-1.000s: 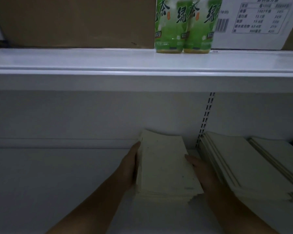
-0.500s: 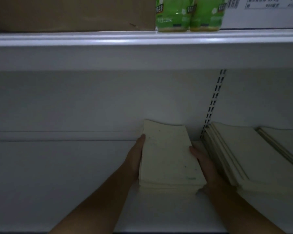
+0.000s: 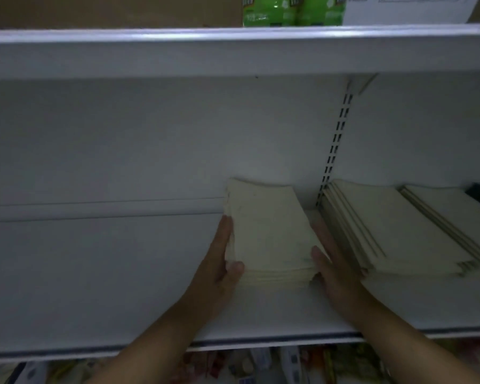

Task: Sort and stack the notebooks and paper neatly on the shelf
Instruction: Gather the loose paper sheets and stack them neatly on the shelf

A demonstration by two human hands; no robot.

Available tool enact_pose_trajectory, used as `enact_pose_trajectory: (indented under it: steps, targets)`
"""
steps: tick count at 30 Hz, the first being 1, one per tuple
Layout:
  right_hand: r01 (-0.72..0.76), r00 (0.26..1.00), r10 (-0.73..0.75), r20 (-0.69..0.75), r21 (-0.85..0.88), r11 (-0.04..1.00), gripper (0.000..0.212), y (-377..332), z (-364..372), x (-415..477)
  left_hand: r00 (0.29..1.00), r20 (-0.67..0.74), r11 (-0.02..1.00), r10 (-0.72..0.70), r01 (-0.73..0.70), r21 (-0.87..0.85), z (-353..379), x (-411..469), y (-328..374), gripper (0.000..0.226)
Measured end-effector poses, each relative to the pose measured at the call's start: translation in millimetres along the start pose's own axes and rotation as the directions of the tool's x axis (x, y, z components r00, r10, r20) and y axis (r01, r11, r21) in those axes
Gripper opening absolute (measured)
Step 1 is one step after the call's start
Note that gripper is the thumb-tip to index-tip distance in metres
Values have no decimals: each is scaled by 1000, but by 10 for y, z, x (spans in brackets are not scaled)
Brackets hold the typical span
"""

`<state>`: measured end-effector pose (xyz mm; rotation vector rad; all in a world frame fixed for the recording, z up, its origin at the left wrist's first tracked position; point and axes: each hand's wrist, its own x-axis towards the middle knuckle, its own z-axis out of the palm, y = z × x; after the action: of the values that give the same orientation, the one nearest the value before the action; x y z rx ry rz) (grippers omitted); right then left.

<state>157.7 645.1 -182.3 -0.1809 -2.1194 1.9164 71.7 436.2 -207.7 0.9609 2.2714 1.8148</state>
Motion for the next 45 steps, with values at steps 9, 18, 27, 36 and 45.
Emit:
enact_pose_trajectory:
  steps: [9,18,27,36,45]
  targets:
    - [-18,1000,15,-23,-153,988,63,66,13,58,995,-95,964,23,3,264,54,52,30,88]
    - [-16,961,88,261,-266,964,113,91,-175,69,983,86,980,-160,148,130,28,74,-36,124]
    - [-19,975,95,201,-352,936,58,251,-292,74,962,9,944,-274,267,192,7,80,-162,130]
    - [108,972,-19,236,-371,922,59,246,-295,100,963,-13,938,-269,265,224,0,81,6,123]
    - [236,943,-113,312,-391,890,60,283,-302,116,969,-72,926,-237,248,285,96,-8,241,57]
